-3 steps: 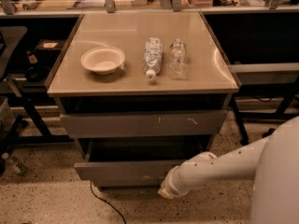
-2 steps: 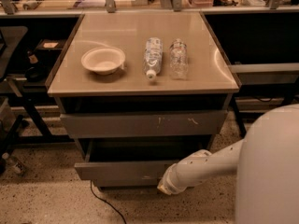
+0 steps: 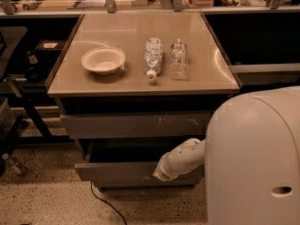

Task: Close middle drawer

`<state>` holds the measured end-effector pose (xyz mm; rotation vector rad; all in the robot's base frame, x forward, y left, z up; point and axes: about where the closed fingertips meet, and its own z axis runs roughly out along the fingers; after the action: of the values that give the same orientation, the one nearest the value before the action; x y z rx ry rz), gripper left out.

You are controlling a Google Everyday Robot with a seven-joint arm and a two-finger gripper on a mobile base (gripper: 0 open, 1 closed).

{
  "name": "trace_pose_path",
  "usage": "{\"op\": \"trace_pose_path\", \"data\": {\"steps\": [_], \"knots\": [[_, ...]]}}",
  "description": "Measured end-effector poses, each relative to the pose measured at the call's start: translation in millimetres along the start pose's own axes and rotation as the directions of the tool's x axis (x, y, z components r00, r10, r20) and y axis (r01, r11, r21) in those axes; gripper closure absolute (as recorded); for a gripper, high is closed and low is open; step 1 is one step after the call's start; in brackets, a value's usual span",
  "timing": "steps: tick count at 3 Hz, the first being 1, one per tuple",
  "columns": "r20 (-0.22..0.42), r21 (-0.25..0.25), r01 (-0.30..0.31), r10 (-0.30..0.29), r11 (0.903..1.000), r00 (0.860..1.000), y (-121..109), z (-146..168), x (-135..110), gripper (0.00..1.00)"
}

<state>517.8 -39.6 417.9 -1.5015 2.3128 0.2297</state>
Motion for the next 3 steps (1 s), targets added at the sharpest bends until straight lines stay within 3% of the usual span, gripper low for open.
{"op": "trace_pose_path", "data": {"steps": [1,2,3], "knots": [[-0.019,0.016,0.016,-0.016,0.9997,1.000,-12.9,3.8,-5.4,1.00],[-0.019,0.016,0.016,-0.016,0.9997,1.000,-12.7,3.7,-5.2,0.89],[-0.019,0.016,0.016,-0.016,0.9997,1.000,-12.7,3.7,-5.2,0.67]]}}
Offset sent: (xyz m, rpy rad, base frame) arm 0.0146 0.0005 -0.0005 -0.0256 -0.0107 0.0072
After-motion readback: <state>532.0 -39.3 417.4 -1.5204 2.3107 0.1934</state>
